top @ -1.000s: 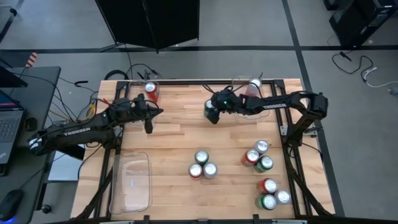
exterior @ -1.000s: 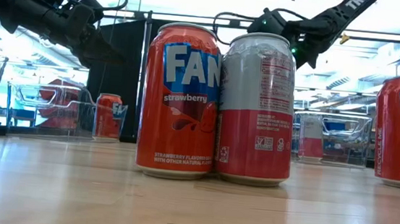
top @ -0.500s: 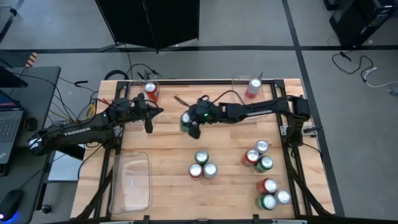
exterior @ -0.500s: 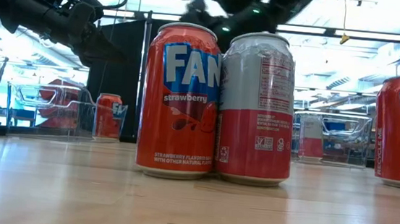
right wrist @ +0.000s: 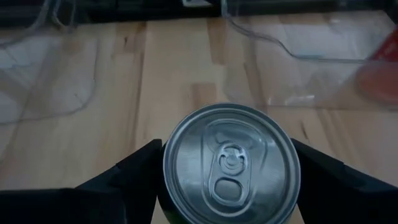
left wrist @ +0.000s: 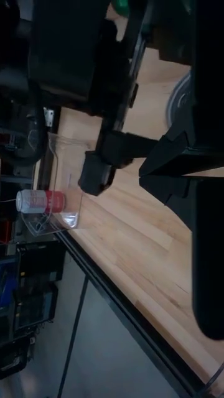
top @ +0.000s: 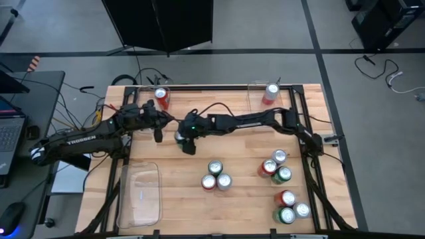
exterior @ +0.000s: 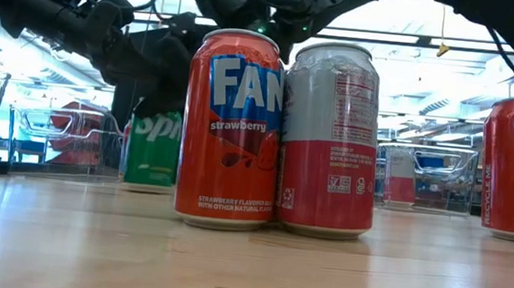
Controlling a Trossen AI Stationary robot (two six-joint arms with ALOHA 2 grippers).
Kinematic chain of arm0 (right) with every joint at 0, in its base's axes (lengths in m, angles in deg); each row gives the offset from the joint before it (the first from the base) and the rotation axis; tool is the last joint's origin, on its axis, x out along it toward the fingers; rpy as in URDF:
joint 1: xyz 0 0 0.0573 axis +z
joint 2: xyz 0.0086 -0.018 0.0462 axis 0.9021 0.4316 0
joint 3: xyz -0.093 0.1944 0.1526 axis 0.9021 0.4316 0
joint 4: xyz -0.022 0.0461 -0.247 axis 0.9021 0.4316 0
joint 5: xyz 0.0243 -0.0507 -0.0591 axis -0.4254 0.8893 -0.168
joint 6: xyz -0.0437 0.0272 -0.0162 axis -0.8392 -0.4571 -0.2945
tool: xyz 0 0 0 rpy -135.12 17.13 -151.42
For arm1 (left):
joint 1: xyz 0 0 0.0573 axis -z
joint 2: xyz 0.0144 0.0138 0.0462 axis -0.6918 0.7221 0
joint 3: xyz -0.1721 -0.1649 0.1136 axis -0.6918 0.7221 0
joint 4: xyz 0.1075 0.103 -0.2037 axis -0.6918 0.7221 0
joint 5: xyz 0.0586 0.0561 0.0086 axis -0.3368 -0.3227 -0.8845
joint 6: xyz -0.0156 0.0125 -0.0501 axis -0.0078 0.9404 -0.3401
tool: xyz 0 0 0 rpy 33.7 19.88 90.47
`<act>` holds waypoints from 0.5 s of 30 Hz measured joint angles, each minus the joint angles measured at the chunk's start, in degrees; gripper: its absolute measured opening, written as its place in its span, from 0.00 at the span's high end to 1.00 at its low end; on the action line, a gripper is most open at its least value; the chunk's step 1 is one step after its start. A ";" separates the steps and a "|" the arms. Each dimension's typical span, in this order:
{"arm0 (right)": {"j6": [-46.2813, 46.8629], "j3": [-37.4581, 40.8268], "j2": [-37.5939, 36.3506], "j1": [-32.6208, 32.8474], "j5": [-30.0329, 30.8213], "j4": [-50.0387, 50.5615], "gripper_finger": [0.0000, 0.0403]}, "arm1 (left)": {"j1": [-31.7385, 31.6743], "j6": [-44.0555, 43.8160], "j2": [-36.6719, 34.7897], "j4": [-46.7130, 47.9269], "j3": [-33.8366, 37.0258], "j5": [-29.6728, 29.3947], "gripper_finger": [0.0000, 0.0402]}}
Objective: Sort soda cans
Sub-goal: Put the top green soda can into the bottom transparent bin
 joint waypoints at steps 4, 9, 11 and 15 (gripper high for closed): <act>-0.20 -1.06 1.39 0.22 0.02 -0.59 0.29 | 0.00 1.28 0.00 2.48 -1.39 0.08 0.98; -0.18 -1.05 1.42 0.22 0.04 -0.66 0.29 | 0.00 1.60 0.00 3.47 -1.92 0.17 0.98; -0.18 -1.00 1.44 0.22 0.09 -1.10 0.29 | 0.00 1.61 0.00 3.60 -1.93 0.33 0.98; 0.52 -0.90 1.59 0.22 0.41 -1.39 0.14 | 0.00 1.53 0.02 3.73 -1.94 0.33 0.98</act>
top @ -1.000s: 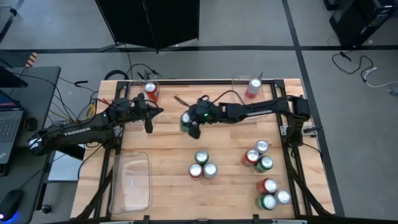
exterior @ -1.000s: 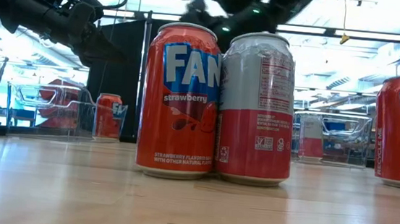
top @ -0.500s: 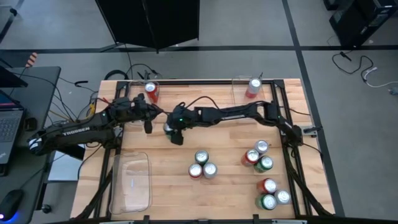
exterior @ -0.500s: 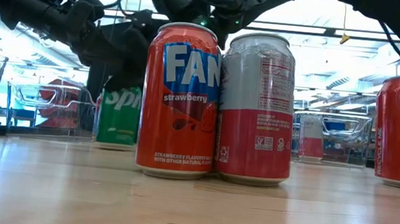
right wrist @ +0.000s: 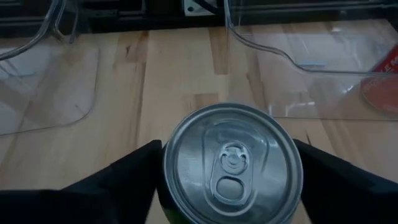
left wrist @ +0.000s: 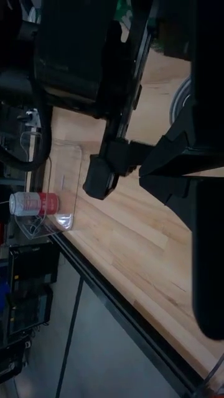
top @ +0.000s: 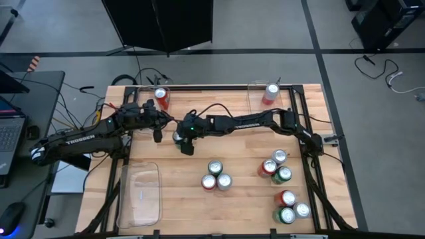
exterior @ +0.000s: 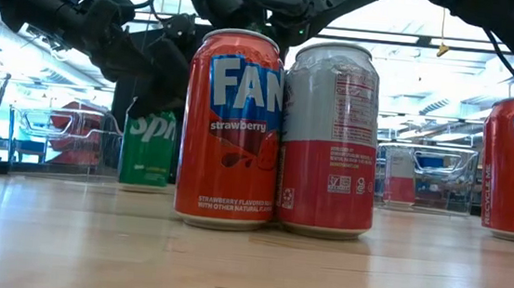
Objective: Sort soda cans
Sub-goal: Put the top green soda can into the bottom transparent bin
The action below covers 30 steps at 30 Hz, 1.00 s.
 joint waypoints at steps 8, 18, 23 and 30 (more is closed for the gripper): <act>-0.20 -0.07 -0.70 0.00 0.20 -0.30 0.06 | 0.00 -0.05 0.00 0.09 0.00 0.01 0.98; -5.29 -0.98 -10.88 0.95 1.90 11.45 0.07 | 0.00 -0.13 0.00 -0.74 -0.42 1.25 0.98; -6.64 2.78 -16.64 2.38 9.51 16.26 0.29 | 0.00 -0.20 0.01 3.79 -4.13 3.41 0.98; -6.48 21.54 -22.71 1.38 11.85 2.63 0.92 | 0.19 0.03 0.69 14.10 -10.28 4.57 0.98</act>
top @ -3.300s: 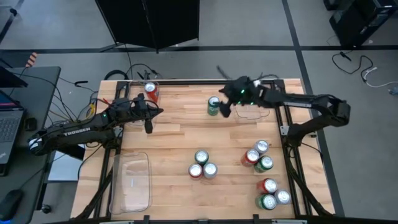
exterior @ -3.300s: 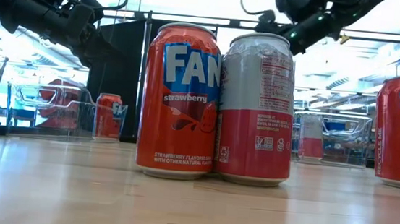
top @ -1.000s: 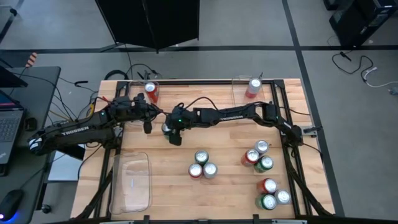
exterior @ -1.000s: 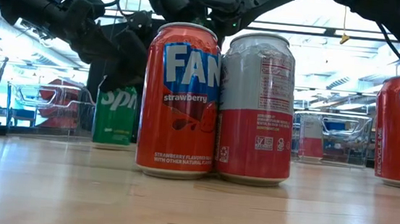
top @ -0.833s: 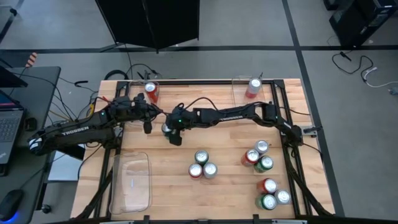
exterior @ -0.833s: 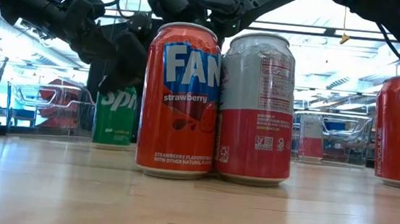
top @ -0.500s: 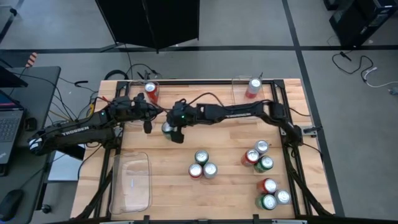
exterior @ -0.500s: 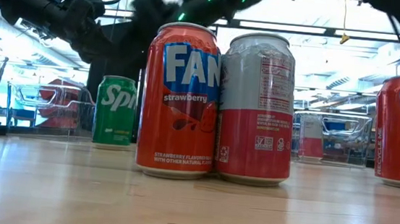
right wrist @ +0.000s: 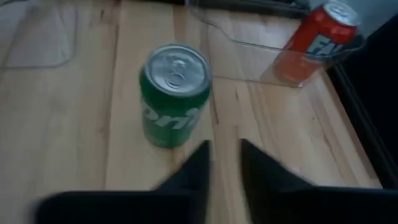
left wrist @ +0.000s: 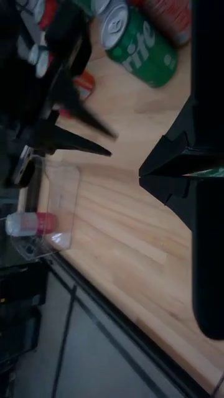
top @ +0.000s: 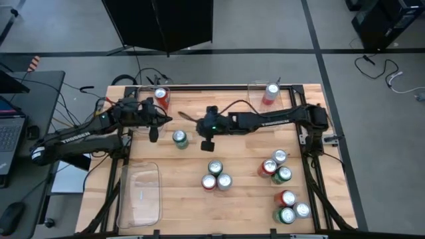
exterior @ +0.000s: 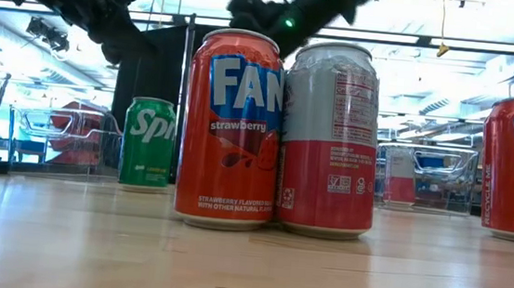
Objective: Sort soda cans
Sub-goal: Put the top green soda can into the bottom transparent bin
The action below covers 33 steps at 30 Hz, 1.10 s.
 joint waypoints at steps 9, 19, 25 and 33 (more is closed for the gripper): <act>1.94 19.58 -9.25 -1.29 -0.78 -19.77 0.94 | 5.35 -1.60 11.25 18.96 -12.49 -0.09 0.98; 1.93 23.22 -12.04 -0.93 -0.70 -20.70 0.99 | 11.52 -3.28 28.03 37.20 -29.12 -2.20 0.82; 1.84 23.23 -12.04 -0.83 -0.69 -20.39 1.00 | 14.11 -3.50 34.65 39.47 -33.54 -2.51 0.58; 1.80 23.23 -12.04 -0.46 -0.60 -19.71 1.00 | 15.26 -5.00 38.71 40.86 -34.57 -12.48 0.27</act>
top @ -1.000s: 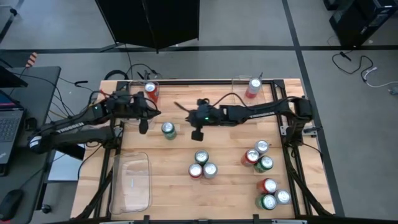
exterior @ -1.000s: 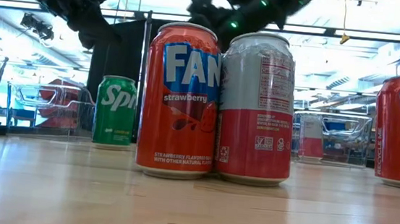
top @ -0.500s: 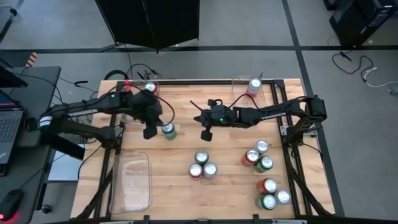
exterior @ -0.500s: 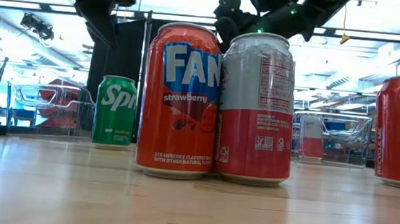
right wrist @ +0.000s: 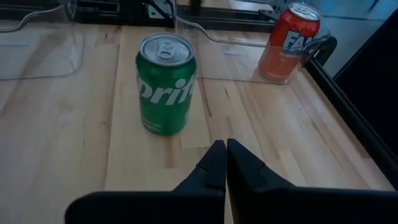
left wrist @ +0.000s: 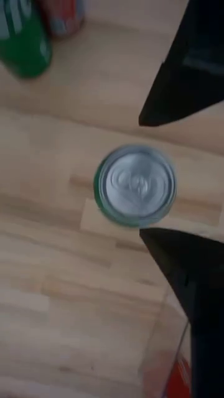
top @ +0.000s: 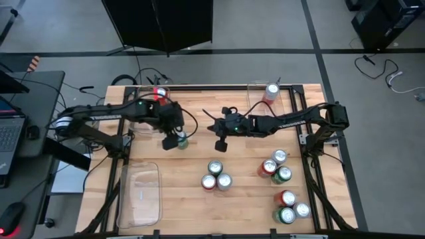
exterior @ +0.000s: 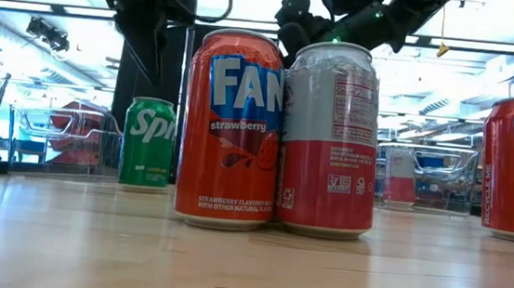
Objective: Sort soda cans
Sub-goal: Put the top green soda can into the bottom transparent bin
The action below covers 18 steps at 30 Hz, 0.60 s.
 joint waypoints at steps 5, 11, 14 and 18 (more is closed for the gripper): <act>-0.02 0.00 0.01 0.24 -0.02 0.46 1.00 | -0.01 -0.05 0.96 0.32 0.00 -0.59 0.13; 0.00 0.00 0.02 0.24 -0.59 0.56 1.00 | -0.44 -0.10 1.75 0.64 0.04 1.63 0.02; 0.00 0.00 0.02 0.28 -0.64 0.65 1.00 | -0.93 -0.10 3.04 0.58 0.07 2.97 0.01; 0.00 0.00 0.04 0.28 -0.80 0.68 1.00 | -1.91 0.21 5.14 0.64 0.07 2.95 0.01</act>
